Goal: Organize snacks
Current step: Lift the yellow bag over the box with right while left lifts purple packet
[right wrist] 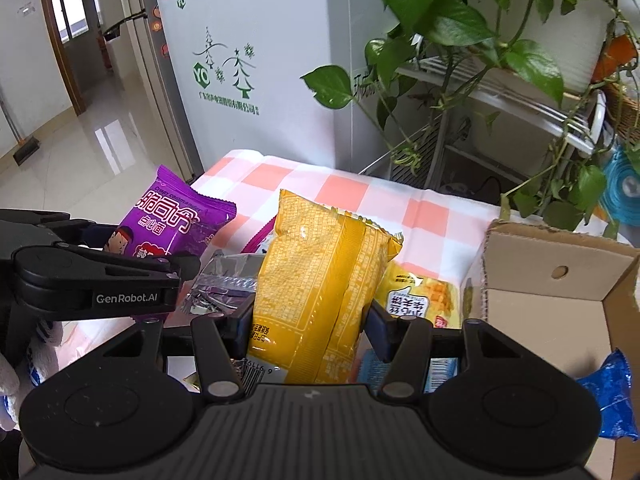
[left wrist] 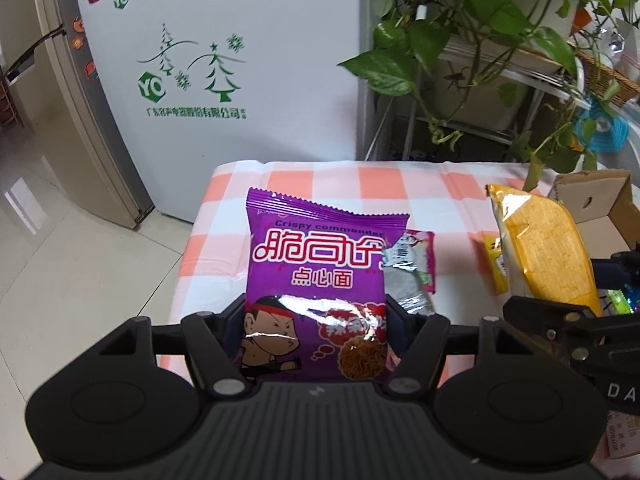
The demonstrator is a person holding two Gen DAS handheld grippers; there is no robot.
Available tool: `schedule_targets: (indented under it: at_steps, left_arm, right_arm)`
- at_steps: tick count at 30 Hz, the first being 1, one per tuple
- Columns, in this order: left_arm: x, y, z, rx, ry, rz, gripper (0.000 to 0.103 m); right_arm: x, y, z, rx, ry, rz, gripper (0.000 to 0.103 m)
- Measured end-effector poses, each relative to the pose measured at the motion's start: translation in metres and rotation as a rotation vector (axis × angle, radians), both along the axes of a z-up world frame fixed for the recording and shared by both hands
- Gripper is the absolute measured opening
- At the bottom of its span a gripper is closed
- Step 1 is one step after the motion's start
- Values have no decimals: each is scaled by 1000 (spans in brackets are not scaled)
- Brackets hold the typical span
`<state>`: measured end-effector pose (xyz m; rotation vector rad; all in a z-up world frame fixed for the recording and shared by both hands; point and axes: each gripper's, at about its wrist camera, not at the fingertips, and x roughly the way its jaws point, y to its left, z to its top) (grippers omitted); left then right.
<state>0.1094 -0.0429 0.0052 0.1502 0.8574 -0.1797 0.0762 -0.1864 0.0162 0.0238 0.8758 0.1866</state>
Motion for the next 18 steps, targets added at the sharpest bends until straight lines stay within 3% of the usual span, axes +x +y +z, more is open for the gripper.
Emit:
schedule_targets:
  at_steps: [18]
  left_arm:
    - [-16, -42, 9, -13, -35, -77, 66]
  right_arm:
    - [-20, -32, 21, -8, -47, -42, 62]
